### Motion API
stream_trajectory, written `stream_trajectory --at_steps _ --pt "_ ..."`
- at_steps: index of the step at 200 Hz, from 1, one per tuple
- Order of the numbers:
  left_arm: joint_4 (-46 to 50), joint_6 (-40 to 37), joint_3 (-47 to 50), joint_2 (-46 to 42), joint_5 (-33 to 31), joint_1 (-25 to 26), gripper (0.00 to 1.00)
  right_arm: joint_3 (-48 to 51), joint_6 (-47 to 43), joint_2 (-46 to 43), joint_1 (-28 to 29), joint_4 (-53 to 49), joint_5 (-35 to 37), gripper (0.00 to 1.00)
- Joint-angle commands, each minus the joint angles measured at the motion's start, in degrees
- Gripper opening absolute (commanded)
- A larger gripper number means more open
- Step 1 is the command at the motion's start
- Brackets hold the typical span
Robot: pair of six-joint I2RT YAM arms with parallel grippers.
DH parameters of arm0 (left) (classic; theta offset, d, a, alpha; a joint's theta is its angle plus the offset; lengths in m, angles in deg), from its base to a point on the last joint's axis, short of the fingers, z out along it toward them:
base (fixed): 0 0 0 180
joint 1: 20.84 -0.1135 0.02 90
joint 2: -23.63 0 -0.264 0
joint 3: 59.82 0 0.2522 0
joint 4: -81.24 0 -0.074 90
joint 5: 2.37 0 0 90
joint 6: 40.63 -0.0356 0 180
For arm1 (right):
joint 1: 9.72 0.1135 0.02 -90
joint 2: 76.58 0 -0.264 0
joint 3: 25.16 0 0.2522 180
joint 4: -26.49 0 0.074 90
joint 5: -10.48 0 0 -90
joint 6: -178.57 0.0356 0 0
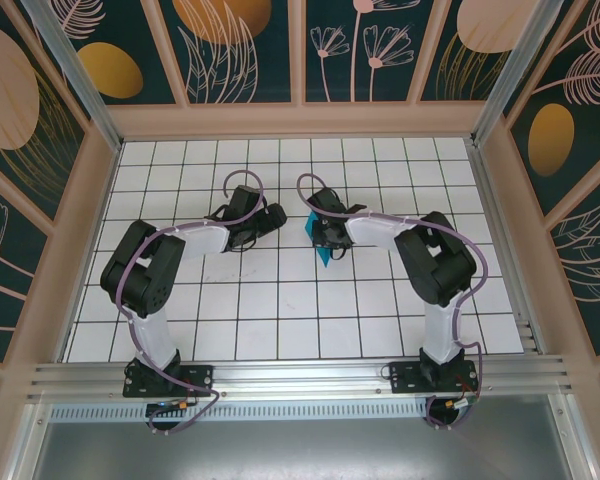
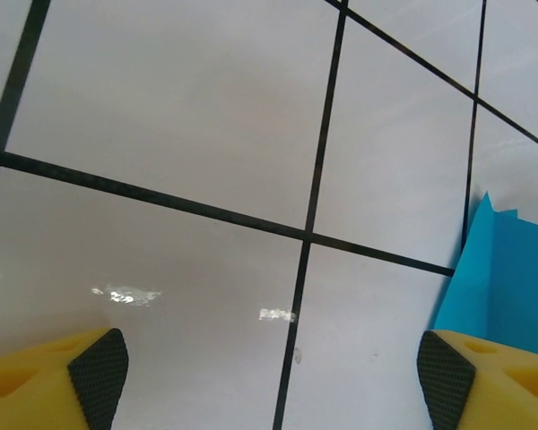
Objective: Fold a paper plane with a square sheet of paper (pick it up from the middle)
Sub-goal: Move the paper plane to the top-center of the table.
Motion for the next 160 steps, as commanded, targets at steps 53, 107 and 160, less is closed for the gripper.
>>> stream_trajectory --at_steps 53,107,160 --pt "3.98 -1.66 1.4 -5.03 -5.78 -2.23 0.98 -8.07 -1.69 3.15 -0.31 -5.53 5.06 0.05" --pt "4.43 -2.39 5.44 -7.65 -7.18 -4.19 0.99 -17.98 -8.57 9.8 -3.58 -6.29 4.35 0.06" --pt "4.45 -2.97 5.18 -7.42 -6.76 -4.22 0.98 -22.09 -9.25 13.88 -4.68 -7.9 4.12 0.08"
